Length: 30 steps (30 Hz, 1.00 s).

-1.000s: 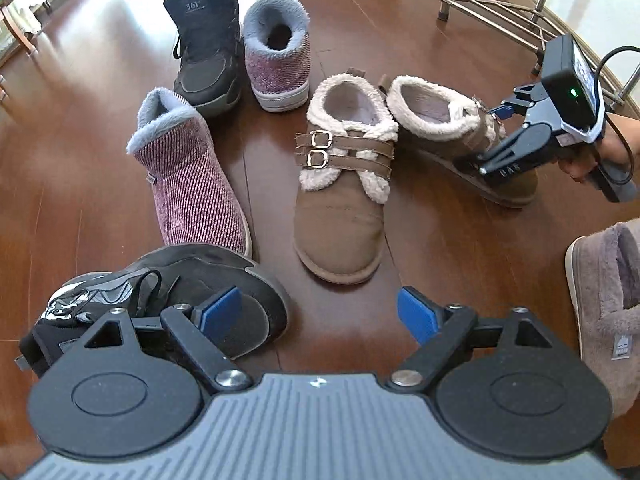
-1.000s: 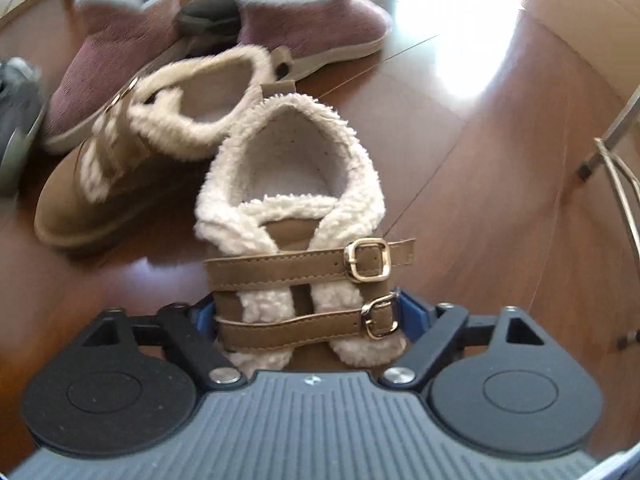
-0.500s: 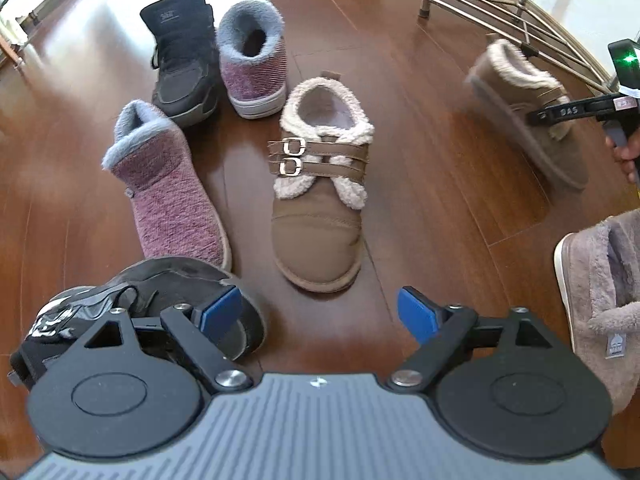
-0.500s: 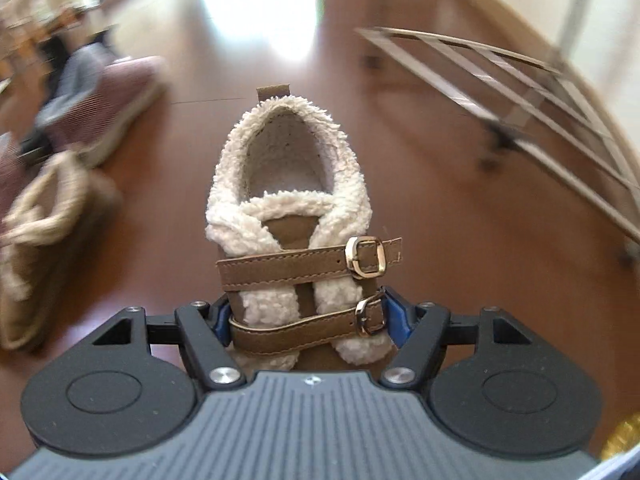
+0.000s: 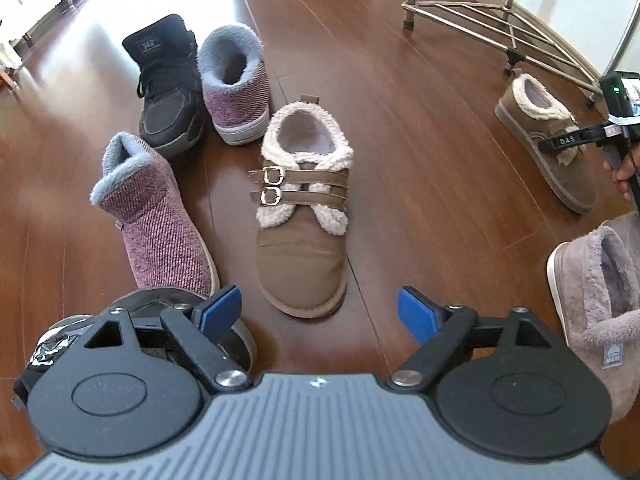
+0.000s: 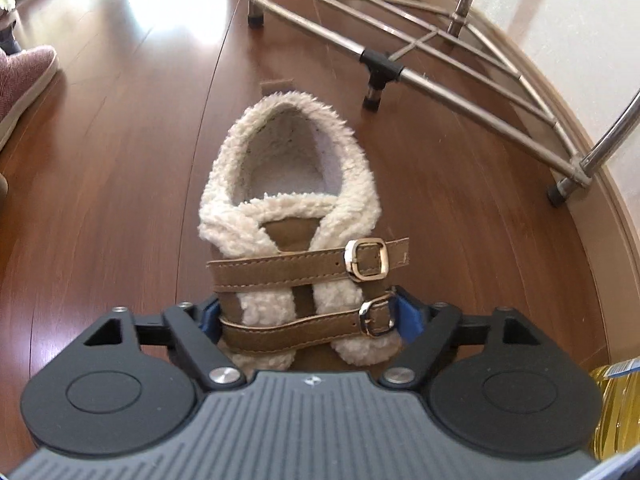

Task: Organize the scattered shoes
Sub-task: 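Lower the tan boot by the rack and open the right gripper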

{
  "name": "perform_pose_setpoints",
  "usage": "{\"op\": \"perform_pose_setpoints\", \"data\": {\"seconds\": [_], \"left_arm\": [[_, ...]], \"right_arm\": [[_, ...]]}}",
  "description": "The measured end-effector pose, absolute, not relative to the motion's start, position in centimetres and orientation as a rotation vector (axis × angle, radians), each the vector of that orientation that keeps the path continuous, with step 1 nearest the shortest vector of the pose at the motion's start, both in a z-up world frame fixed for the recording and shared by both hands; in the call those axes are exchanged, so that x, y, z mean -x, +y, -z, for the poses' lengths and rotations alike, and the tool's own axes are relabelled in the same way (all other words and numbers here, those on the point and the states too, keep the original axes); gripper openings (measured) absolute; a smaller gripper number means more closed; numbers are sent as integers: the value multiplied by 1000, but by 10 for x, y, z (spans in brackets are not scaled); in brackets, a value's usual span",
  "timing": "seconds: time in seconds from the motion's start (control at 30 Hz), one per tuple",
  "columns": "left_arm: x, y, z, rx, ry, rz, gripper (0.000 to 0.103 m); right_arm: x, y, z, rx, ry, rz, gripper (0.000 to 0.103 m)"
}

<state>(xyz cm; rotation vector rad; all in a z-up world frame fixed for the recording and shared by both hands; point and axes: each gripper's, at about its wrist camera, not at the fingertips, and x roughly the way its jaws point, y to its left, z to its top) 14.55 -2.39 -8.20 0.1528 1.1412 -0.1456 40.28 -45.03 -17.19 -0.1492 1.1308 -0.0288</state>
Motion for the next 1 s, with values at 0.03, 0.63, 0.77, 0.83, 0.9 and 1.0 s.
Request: {"op": "perform_pose_setpoints", "data": {"seconds": [0.03,0.63,0.77,0.83,0.9,1.0], "left_arm": [[-146,-23,83,-153,1139,145,87],[-208,-17,173,-108,1111,196,88],[-227,-17,190,-90,1119,165,88],[-235,-17,200,-97,1132,152,93],[-241,-17,210,-97,1136,143,94],[-238,-20,214,-100,1084,146,83]], "right_arm": [[-401,-448,168,165,1131,29,80],[-282,-417,60,-234,868,-158,102],[-287,-424,49,-193,816,-149,102],[-291,-430,45,-201,809,-130,102],[-295,-434,45,-220,814,-111,102],[-299,-437,54,-237,839,-100,102]]}}
